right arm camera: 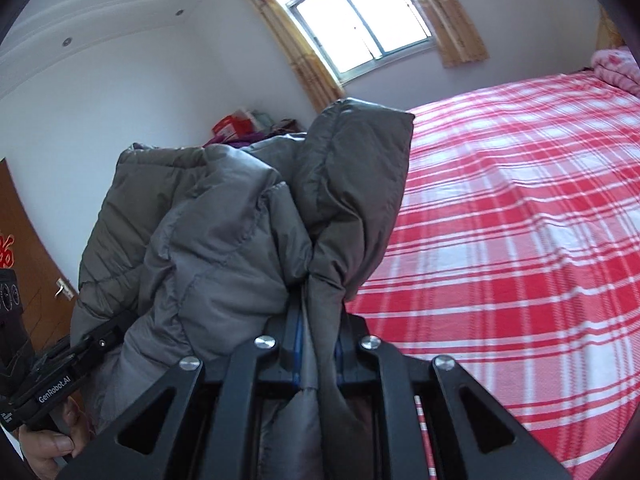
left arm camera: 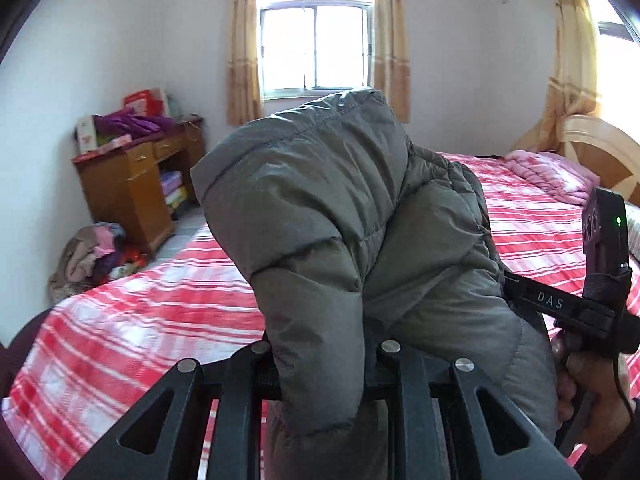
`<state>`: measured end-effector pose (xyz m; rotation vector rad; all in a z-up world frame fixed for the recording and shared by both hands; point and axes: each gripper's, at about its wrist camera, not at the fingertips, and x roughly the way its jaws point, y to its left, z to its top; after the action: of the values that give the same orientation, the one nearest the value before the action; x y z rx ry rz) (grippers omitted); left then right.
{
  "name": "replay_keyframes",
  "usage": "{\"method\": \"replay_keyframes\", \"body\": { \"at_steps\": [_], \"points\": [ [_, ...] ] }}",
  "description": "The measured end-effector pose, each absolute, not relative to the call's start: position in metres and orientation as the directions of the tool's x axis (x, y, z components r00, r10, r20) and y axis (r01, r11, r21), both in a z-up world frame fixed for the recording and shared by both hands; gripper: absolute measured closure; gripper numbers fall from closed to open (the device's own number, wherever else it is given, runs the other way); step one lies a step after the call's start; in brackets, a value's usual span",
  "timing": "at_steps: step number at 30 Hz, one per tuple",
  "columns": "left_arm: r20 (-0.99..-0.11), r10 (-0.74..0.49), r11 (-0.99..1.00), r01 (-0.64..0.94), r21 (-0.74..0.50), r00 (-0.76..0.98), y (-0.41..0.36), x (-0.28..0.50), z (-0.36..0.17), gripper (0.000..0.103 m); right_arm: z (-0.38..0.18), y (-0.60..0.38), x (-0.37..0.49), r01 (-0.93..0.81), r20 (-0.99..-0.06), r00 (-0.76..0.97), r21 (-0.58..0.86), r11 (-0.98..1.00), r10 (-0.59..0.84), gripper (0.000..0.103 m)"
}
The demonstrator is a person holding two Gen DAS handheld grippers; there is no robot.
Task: Fold large clothes
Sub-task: 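Lift the folded jacket bundle with both grippers and carry it toward the bed edge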
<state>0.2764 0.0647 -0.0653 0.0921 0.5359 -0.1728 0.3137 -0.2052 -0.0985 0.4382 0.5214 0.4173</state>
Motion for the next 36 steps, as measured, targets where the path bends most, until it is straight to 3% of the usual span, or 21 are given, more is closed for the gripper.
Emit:
{"method": "replay_keyframes", "body": {
  "at_steps": [15, 23, 32, 36],
  "points": [
    [-0.586, -0.043, 0.998, 0.055, 0.004, 0.809, 0.173, 0.289, -0.115, 0.082, -0.111, -0.09, 0.352, -0.395, -0.466, 0.677, 0.423, 0.816, 0.57, 0.09],
    [-0.659, 0.008, 0.999, -0.04, -0.033, 0.752, 0.207, 0.3, -0.156, 0.046, -0.144, -0.048, 0.365, -0.39, -0.578, 0.606, 0.384, 0.837, 0.547, 0.09],
    [-0.668, 0.042, 0.995, -0.094, -0.041, 0.743, 0.218, 0.302, -0.172, 0.026, -0.158, -0.034, 0.364, -0.396, -0.615, 0.591, 0.342, 0.852, 0.522, 0.083],
    [-0.671, 0.048, 0.992, -0.112, -0.053, 0.74, 0.223, 0.303, -0.175, 0.023, -0.161, -0.025, 0.369, -0.398, -0.645, 0.58, 0.308, 0.864, 0.497, 0.08]
  ]
}}
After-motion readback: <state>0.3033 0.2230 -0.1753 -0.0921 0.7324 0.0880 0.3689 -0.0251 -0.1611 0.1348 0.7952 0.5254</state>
